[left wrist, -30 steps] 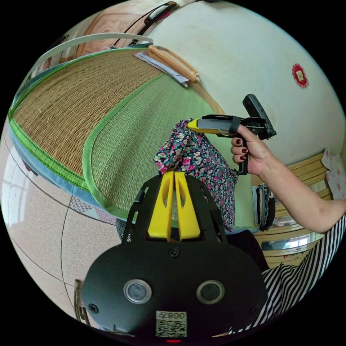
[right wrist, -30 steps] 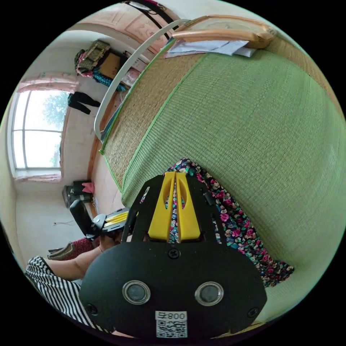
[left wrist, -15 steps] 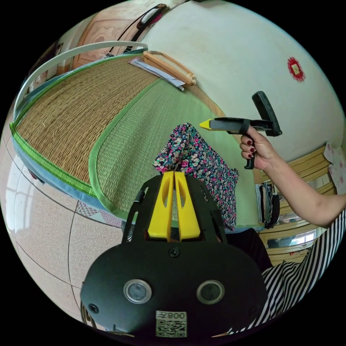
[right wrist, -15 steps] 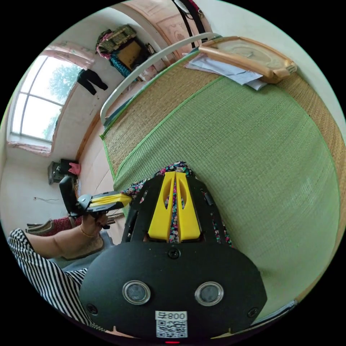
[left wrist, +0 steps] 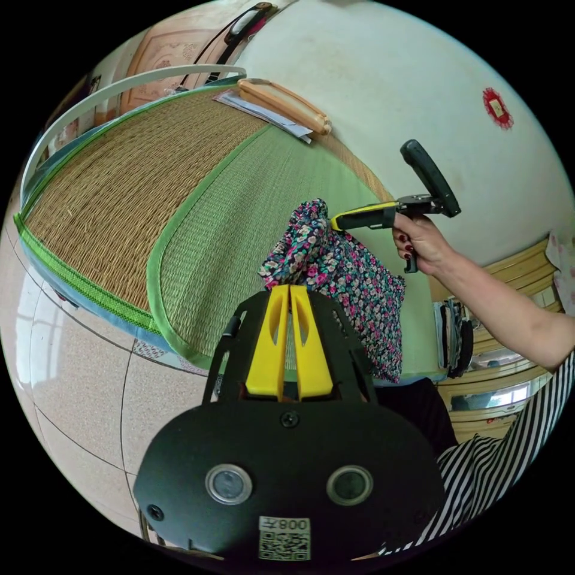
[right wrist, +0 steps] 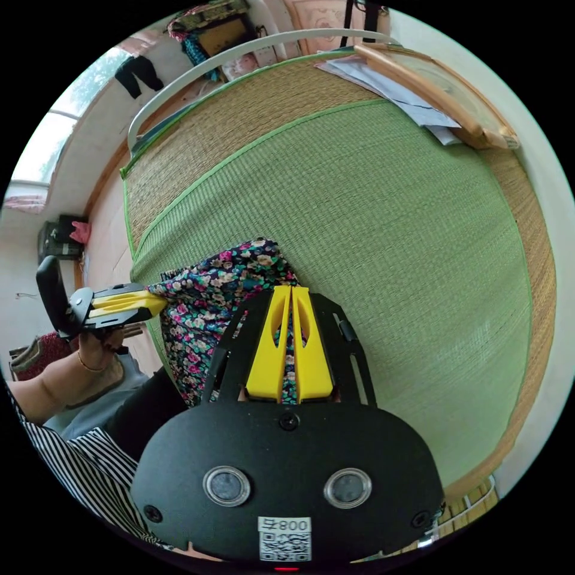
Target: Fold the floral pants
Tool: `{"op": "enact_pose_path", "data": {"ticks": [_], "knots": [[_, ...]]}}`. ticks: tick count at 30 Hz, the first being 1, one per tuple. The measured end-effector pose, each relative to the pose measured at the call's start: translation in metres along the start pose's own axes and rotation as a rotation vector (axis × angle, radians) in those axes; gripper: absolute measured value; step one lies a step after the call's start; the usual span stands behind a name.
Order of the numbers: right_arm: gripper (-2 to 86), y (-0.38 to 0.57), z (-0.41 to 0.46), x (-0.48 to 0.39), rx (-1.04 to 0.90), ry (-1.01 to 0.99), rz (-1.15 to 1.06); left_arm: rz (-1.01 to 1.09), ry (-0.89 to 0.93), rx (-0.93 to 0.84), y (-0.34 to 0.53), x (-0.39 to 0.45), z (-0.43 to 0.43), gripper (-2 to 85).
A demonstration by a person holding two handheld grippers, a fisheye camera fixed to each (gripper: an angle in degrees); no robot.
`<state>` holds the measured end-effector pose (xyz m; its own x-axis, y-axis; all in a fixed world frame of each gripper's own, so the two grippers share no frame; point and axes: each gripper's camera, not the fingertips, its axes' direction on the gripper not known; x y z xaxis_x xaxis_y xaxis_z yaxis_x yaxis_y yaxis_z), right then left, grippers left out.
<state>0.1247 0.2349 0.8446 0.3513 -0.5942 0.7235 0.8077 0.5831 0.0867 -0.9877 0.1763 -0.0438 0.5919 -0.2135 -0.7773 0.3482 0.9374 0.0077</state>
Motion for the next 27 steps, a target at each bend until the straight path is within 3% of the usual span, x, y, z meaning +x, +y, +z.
{"op": "enact_pose_path", "data": {"ticks": [11, 16, 20, 27], "knots": [[0.0, 0.029, -0.054, 0.012, 0.163, -0.197, 0.070, -0.067, 0.039, 0.028, 0.010, -0.010, 0.007, 0.2], [0.1, 0.005, -0.063, 0.006, 0.092, -0.238, 0.088, -0.094, 0.037, 0.027, 0.017, -0.015, 0.008, 0.1], [0.1, 0.013, -0.091, 0.009, 0.158, -0.262, 0.095, -0.080, 0.020, 0.018, 0.020, -0.017, 0.011, 0.1], [0.1, -0.009, -0.090, 0.016, 0.050, -0.236, 0.129, -0.092, 0.025, 0.013, 0.024, -0.028, 0.014, 0.2]]}}
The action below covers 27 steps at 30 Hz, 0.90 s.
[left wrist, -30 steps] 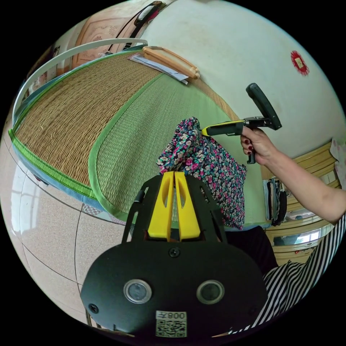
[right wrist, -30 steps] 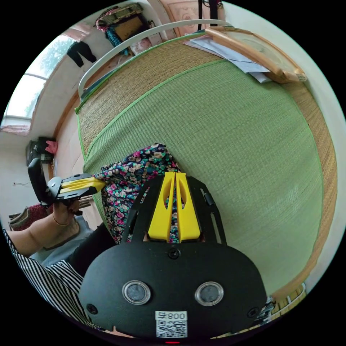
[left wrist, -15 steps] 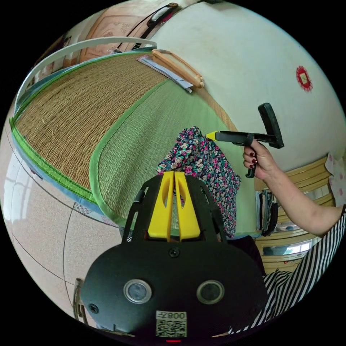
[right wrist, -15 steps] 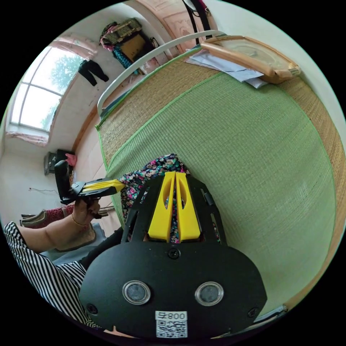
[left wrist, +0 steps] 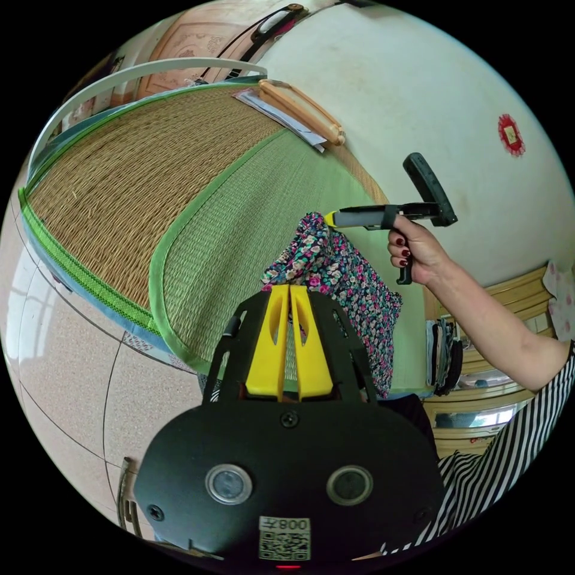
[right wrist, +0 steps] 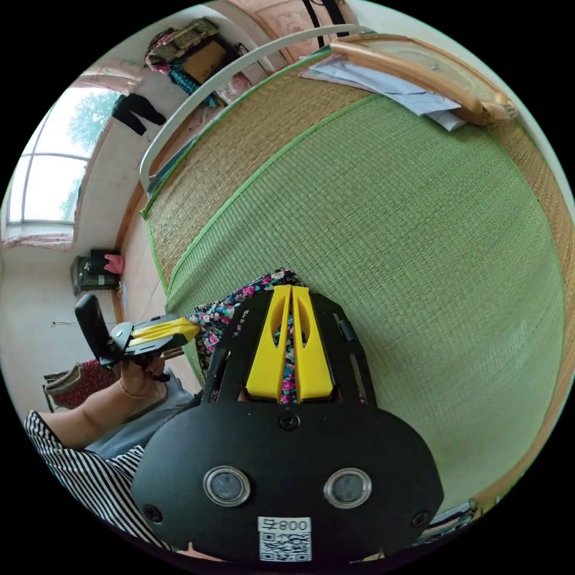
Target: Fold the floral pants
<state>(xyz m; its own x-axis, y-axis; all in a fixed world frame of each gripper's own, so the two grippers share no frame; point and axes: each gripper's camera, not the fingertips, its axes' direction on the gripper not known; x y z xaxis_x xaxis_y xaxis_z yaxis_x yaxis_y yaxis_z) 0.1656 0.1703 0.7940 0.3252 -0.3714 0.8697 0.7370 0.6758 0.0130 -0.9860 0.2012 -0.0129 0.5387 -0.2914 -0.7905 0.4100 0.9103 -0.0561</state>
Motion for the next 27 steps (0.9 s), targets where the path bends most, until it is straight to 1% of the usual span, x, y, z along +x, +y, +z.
{"op": "enact_pose_path", "data": {"ticks": [5, 8, 11, 13, 15, 17, 19, 20, 22, 24, 26, 27], "knots": [[0.1, 0.001, -0.035, 0.000, 0.016, -0.011, 0.009, -0.036, 0.030, 0.011, 0.004, -0.014, -0.003, 0.2], [0.2, 0.021, -0.071, 0.006, 0.075, -0.022, 0.025, -0.047, 0.035, 0.028, 0.010, -0.019, -0.011, 0.3], [0.2, 0.064, -0.113, 0.026, 0.161, -0.156, 0.048, -0.035, 0.080, 0.047, 0.022, -0.019, -0.020, 0.5], [0.2, 0.116, -0.138, 0.040, 0.200, -0.234, 0.065, -0.008, 0.122, 0.028, 0.032, -0.015, -0.022, 0.7], [0.3, 0.162, -0.148, 0.050, 0.207, -0.286, 0.100, 0.025, 0.166, -0.027, 0.043, -0.008, -0.019, 1.0], [0.4, 0.209, -0.151, 0.061, 0.201, -0.352, 0.153, 0.080, 0.223, -0.138, 0.057, 0.006, -0.007, 1.5], [0.8, 0.272, -0.148, 0.073, 0.198, -0.436, 0.258, 0.108, 0.254, -0.226, 0.067, 0.017, 0.005, 2.1], [1.0, 0.286, -0.147, 0.076, 0.200, -0.455, 0.286, 0.116, 0.269, -0.287, 0.072, 0.022, 0.013, 2.7], [2.1, 0.336, -0.140, 0.084, 0.211, -0.546, 0.400, 0.102, 0.286, -0.360, 0.078, 0.027, 0.026, 3.9], [3.6, 0.364, -0.136, 0.087, 0.235, -0.619, 0.470, 0.093, 0.289, -0.440, 0.079, 0.028, 0.038, 5.4], [5.2, 0.384, -0.136, 0.087, 0.261, -0.655, 0.521, 0.048, 0.307, -0.524, 0.075, 0.023, 0.054, 6.8], [6.2, 0.391, -0.138, 0.085, 0.272, -0.669, 0.536, 0.031, 0.311, -0.537, 0.074, 0.021, 0.058, 6.9]]}}
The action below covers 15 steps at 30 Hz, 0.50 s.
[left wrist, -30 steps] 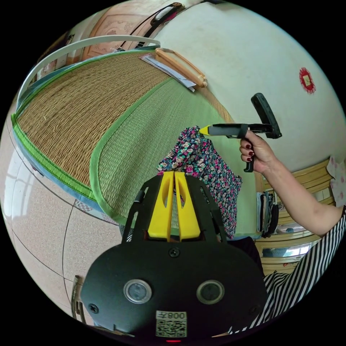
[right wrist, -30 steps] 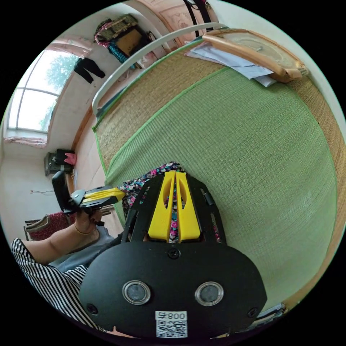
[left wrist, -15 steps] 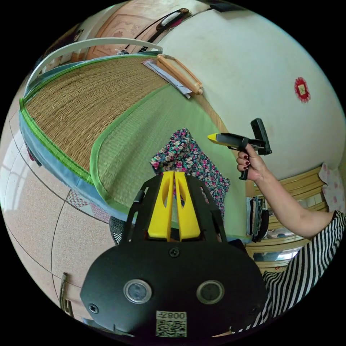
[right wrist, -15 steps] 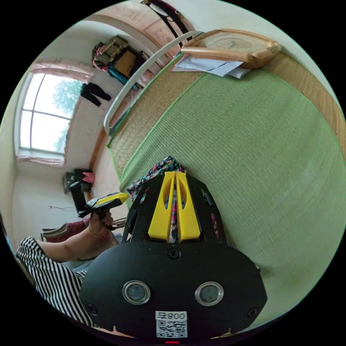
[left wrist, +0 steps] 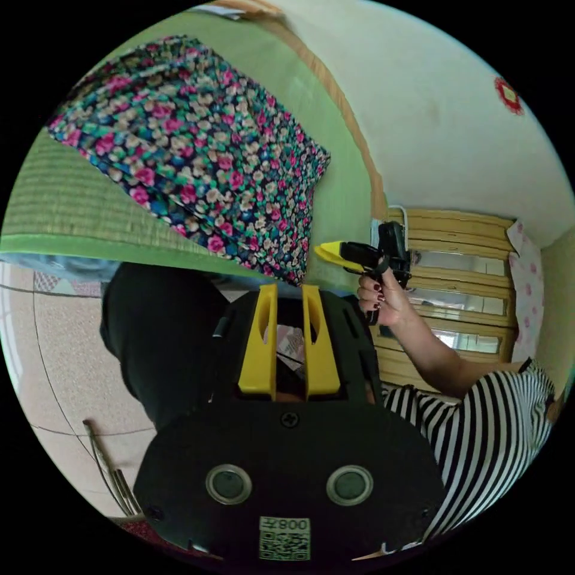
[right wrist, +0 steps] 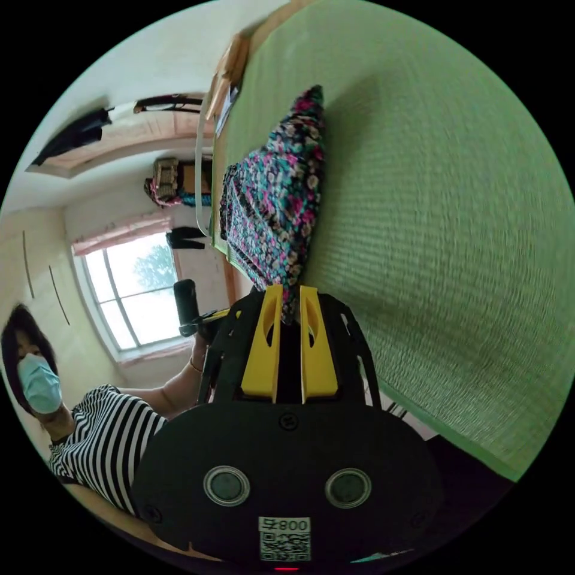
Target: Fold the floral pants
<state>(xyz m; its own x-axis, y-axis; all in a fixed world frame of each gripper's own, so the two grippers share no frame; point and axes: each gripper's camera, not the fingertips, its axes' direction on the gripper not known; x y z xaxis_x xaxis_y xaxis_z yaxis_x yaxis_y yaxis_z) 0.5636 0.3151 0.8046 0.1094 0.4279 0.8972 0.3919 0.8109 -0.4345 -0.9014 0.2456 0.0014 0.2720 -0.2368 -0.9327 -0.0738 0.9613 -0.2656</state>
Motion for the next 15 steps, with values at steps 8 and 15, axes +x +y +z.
{"op": "enact_pose_path", "data": {"ticks": [8, 15], "knots": [[9.0, 0.016, -0.017, -0.021, 0.008, -0.077, 0.023, -0.052, -0.005, -0.026, -0.020, -0.024, 0.002, 3.0], [9.3, 0.032, -0.030, -0.037, 0.014, -0.184, 0.045, -0.026, 0.065, 0.013, -0.017, -0.041, -0.025, 1.3]]}}
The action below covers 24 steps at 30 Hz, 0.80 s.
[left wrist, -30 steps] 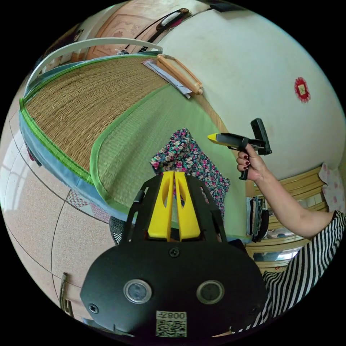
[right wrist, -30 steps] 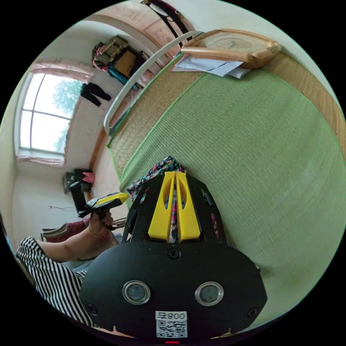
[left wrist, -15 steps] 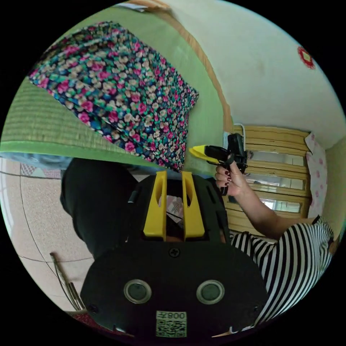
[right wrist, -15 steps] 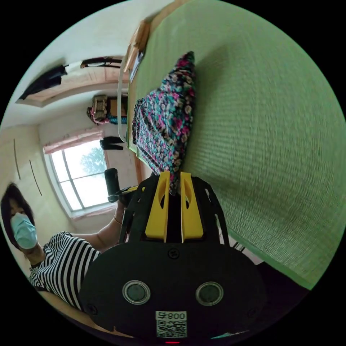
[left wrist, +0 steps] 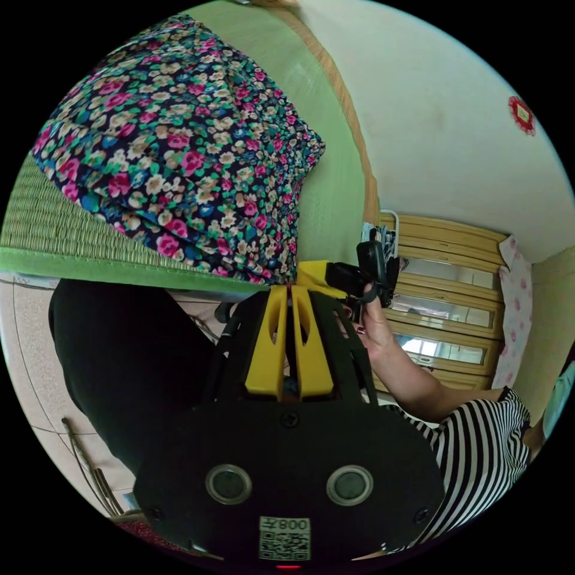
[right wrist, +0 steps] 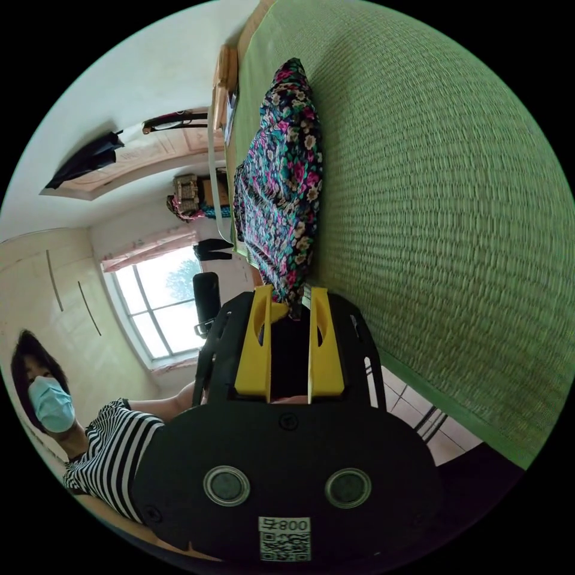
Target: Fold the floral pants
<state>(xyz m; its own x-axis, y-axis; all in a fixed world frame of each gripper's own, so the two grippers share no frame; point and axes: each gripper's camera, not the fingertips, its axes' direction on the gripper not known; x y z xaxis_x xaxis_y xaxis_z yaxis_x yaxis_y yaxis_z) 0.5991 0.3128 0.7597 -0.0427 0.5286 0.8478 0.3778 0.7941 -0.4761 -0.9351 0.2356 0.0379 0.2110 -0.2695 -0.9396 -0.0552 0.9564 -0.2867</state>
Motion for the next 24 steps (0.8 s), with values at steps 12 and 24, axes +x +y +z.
{"op": "enact_pose_path", "data": {"ticks": [12, 24], "knots": [[2.6, 0.024, -0.008, -0.035, -0.020, -0.052, -0.002, 0.038, 0.023, 0.068, -0.004, -0.047, -0.066, 0.8], [1.4, 0.046, -0.028, -0.114, 0.014, -0.152, -0.140, -0.265, 0.379, 0.500, -0.016, -0.201, -0.162, 8.9]]}}
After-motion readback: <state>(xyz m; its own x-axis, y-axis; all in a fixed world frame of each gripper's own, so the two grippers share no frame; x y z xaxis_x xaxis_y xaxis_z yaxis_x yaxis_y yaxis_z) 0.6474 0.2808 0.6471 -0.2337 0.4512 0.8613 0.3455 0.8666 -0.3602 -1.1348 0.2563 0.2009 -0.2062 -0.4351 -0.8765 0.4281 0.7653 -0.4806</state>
